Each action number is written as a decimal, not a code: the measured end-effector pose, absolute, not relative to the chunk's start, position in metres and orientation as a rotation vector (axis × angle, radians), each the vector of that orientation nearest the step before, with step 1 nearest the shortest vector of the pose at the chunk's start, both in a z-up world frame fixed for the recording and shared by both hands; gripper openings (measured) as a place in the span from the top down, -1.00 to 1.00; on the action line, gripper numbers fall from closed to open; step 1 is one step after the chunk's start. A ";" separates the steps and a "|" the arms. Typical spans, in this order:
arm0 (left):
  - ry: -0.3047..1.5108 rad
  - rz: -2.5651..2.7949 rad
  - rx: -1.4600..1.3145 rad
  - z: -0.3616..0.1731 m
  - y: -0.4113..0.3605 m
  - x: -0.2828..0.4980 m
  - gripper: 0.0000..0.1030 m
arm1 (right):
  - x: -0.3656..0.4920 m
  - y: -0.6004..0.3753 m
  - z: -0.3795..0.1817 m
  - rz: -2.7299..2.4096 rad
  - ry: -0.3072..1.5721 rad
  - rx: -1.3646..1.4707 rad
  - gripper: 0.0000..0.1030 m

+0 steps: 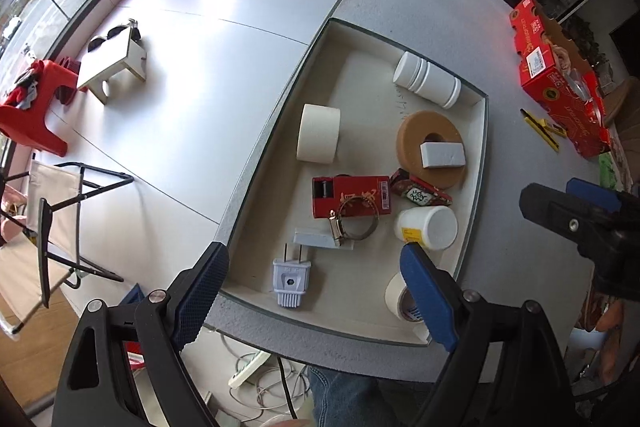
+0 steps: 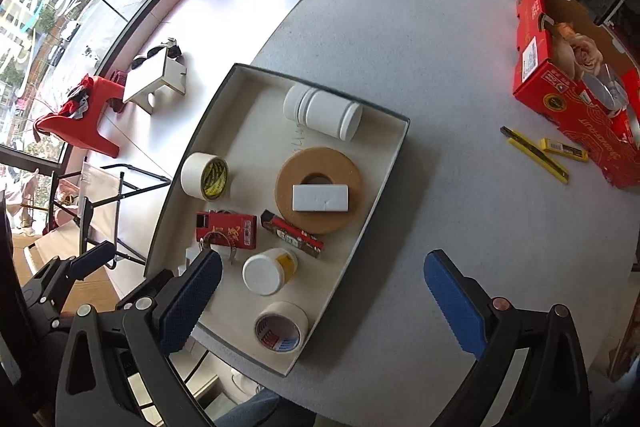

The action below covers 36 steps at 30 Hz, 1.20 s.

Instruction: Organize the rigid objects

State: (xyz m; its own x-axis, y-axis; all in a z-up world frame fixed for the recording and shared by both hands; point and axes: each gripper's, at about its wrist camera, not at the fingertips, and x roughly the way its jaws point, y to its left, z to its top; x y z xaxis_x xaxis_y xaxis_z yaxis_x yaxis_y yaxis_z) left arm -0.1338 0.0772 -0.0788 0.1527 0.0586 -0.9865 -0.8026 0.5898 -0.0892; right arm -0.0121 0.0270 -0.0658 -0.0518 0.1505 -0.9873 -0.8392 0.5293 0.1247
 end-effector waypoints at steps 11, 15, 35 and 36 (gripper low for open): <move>1.303 0.681 -0.678 -0.069 0.062 -0.140 -0.74 | -0.031 0.020 -0.066 0.906 1.406 -0.730 -0.97; 1.306 0.674 -0.666 -0.067 0.061 -0.139 -0.74 | -0.036 0.020 -0.066 0.916 1.402 -0.749 -0.97; 1.322 0.649 -0.625 -0.061 0.058 -0.130 -0.74 | -0.044 0.030 -0.064 0.933 1.373 -0.811 -0.97; 1.322 0.648 -0.626 -0.062 0.059 -0.130 -0.74 | -0.044 0.030 -0.064 0.933 1.374 -0.812 -0.97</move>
State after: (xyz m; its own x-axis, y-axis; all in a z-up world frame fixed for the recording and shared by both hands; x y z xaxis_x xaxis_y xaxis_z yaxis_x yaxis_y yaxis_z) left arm -0.1299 0.0586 -0.0615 0.1283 0.0724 -0.9891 -0.7376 0.6737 -0.0463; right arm -0.0441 0.0302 -0.0642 -0.0286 0.0696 -0.9972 -0.9012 0.4298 0.0559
